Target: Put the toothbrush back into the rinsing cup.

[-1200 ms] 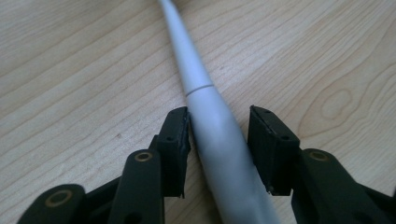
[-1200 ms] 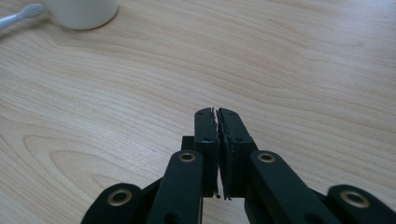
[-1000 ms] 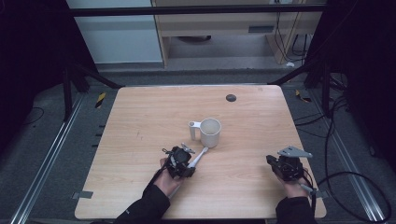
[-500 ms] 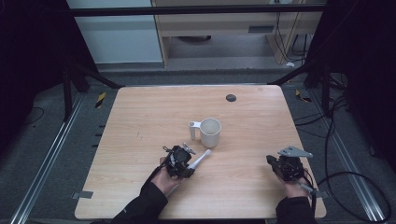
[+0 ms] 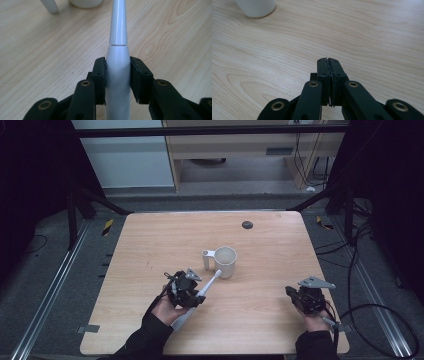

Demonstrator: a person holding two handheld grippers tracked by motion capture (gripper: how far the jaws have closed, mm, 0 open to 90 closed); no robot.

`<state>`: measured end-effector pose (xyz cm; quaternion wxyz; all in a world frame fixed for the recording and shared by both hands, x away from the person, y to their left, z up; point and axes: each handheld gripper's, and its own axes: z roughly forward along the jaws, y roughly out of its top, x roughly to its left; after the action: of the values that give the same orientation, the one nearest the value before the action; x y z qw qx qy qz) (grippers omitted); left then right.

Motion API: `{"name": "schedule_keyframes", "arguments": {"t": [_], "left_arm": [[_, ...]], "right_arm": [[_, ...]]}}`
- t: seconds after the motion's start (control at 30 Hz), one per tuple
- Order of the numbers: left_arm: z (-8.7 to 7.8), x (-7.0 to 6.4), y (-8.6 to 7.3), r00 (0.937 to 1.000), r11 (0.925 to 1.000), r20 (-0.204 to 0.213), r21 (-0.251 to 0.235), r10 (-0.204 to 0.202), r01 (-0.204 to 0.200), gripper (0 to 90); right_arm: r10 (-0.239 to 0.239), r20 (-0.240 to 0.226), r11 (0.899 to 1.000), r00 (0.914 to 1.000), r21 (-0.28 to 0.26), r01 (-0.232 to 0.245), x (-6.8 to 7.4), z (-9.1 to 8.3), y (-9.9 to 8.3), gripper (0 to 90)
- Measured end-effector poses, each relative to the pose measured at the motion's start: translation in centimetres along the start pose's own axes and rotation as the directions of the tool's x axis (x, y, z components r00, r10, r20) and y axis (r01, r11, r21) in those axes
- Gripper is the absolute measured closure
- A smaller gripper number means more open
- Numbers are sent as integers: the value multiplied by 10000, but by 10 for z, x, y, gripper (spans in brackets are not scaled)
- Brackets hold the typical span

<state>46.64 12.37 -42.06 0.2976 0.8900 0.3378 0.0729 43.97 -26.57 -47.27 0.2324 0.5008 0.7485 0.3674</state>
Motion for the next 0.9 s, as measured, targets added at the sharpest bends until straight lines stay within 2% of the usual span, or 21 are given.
{"name": "schedule_keyframes", "arguments": {"t": [0.03, 0.07, 0.1, 0.17, 0.2, 0.23, 0.27, 0.37, 0.4, 0.43, 0.53, 0.57, 0.6, 0.63, 0.67, 0.7, 0.77, 0.8, 0.83, 0.9], "left_arm": [[-5, 0, 1, 10000, 9999, -22, -165, 28, -28, 669], [-13, -1, 2, 10000, 9986, -64, -535, 52, -56, 669], [-13, -1, 2, 10000, 9986, -64, -535, 52, -56, 669], [-25, -1, 5, 9997, 9934, -209, -1136, 121, -144, 669], [-25, -1, 5, 9997, 9934, -209, -1136, 121, -144, 669], [-32, -1, 8, 9996, 9894, -288, -1445, 82, -123, 669], [-32, -1, 8, 9996, 9894, -288, -1445, 82, -123, 669], [-42, 2, 15, 9989, 9785, -477, -2058, 36, -133, 669], [-42, 2, 15, 9989, 9785, -477, -2058, 36, -133, 669], [-47, 3, 21, 9977, 9702, -667, -2412, 68, -228, 669], [-57, 6, 31, 9963, 9493, -862, -3137, -61, -213, 669], [-57, 6, 31, 9963, 9493, -862, -3137, -61, -213, 669], [-64, 9, 39, 9956, 9311, -926, -3642, -158, -191, 669], [-67, 10, 42, 9950, 9215, -973, -3880, -233, -164, 668], [-67, 10, 42, 9950, 9215, -973, -3880, -233, -164, 668], [-71, 11, 47, 9945, 9096, -996, -4153, -320, -123, 668], [-74, 14, 54, 9934, 8925, -1059, -4509, -437, -88, 668], [-76, 17, 61, 9925, 8801, -1084, -4748, -568, -15, 668], [-76, 17, 61, 9925, 8801, -1084, -4748, -568, -15, 668], [-76, 21, 69, 9913, 8592, -1079, -5115, -749, 92, 668]], "right_arm": [[-82, 49, 10000, 10000, -36, 82, 0, 1, 0, 883], [-52, 48, 10000, 10000, -32, 52, 0, 0, 0, 883], [-52, 48, 10000, 10000, -32, 52, 0, 0, 0, 883], [-15, 58, 10000, 10000, -36, 15, 0, 0, 0, 883], [-15, 58, 10000, 10000, -36, 15, 0, 0, 0, 883], [-29, 60, 10000, 10000, -33, 30, 1, 0, 1, 882], [-29, 60, 10000, 10000, -33, 30, 1, 0, 1, 882], [-27, 81, 10000, 10000, -90, 27, 0, 0, 1, 883], [-27, 81, 10000, 10000, -90, 27, 0, 0, 1, 883], [3, 102, 9999, 9999, -120, -2, 1, -1, 1, 887], [-56, 157, 9998, 9999, -195, 60, 1, -1, 1, 895], [-56, 157, 9998, 9999, -195, 60, 1, -1, 1, 895], [-45, 155, 9997, 9999, -239, 49, 1, -1, 1, 898], [18, 137, 9997, 9999, -231, -15, 1, -1, 1, 899], [18, 137, 9997, 9999, -231, -15, 1, -1, 1, 899], [-27, 134, 9997, 9999, -224, 30, 1, -1, 2, 900], [-35, 119, 9998, 9999, -205, 37, 1, -1, 2, 900], [-59, 108, 9998, 9999, -195, 61, 1, -1, 2, 900], [-59, 108, 9998, 9999, -195, 61, 1, -1, 2, 900], [-16, 97, 9998, 10000, -196, 18, 1, 0, 2, 900]]}}
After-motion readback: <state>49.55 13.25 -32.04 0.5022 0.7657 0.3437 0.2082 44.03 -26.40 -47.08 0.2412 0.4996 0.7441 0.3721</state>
